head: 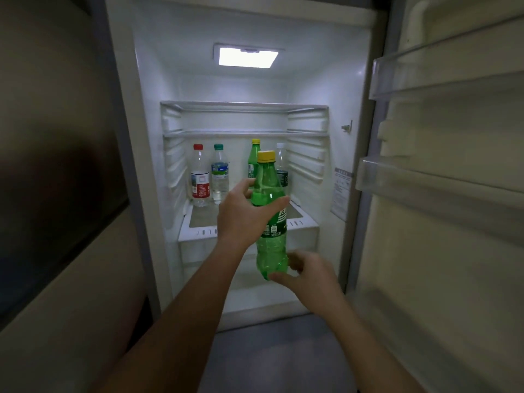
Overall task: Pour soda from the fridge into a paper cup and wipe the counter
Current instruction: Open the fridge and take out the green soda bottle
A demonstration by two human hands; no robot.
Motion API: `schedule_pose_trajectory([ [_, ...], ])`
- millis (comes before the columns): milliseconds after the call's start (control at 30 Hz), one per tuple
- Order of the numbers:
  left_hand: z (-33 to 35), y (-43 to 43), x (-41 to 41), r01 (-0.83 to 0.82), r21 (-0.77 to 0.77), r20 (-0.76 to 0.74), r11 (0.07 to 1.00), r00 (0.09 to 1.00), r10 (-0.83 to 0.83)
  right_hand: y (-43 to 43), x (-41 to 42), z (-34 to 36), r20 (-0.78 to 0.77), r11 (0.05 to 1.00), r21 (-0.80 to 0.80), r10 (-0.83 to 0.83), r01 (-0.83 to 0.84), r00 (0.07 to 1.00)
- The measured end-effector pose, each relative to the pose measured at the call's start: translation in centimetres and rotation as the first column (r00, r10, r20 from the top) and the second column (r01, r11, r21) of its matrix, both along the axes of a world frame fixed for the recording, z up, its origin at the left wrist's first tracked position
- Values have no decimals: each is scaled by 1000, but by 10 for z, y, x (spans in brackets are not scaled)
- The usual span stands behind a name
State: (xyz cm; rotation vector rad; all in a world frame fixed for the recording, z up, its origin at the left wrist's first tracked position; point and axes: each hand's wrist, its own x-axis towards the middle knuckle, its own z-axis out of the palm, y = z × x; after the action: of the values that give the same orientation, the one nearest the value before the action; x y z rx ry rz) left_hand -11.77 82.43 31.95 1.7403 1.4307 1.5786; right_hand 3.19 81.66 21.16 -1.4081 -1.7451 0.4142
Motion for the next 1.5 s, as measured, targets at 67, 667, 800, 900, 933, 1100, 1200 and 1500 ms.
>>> schedule_pose_trajectory([
  [67, 0, -17, 7, -2, 5, -7, 1000, 1000, 2, -16, 4, -1, 0, 1000, -10, 15, -15, 1000],
  [667, -17, -169, 87, -59, 14, 48, 998, 997, 59, -167, 76, -19, -87, 996, -42, 76, -80, 993],
  [800, -16, -197, 104, -22, 18, 36, 1000, 999, 22, -206, 93, -15, -94, 998, -49, 44, -49, 995],
  [900, -15, -216, 115, 21, 14, 43, 1000, 999, -22, -236, 105, -8, -75, 999, -40, -15, 12, 997],
  [933, -15, -221, 119, 44, 15, 44, 999, 998, -45, -247, 109, -7, -71, 999, -28, -37, 35, 997],
  [1100, -12, -247, 138, 198, 44, 24, 979, 980, -199, -293, 119, -9, -87, 983, 42, -174, 178, 981],
  [1200, -13, -262, 144, 296, 60, 20, 953, 954, -298, -319, 120, -12, -77, 961, 46, -269, 273, 960],
  [1500, -20, -313, 159, 512, 86, 25, 855, 856, -516, -399, 115, -22, -21, 867, 67, -493, 493, 870],
])
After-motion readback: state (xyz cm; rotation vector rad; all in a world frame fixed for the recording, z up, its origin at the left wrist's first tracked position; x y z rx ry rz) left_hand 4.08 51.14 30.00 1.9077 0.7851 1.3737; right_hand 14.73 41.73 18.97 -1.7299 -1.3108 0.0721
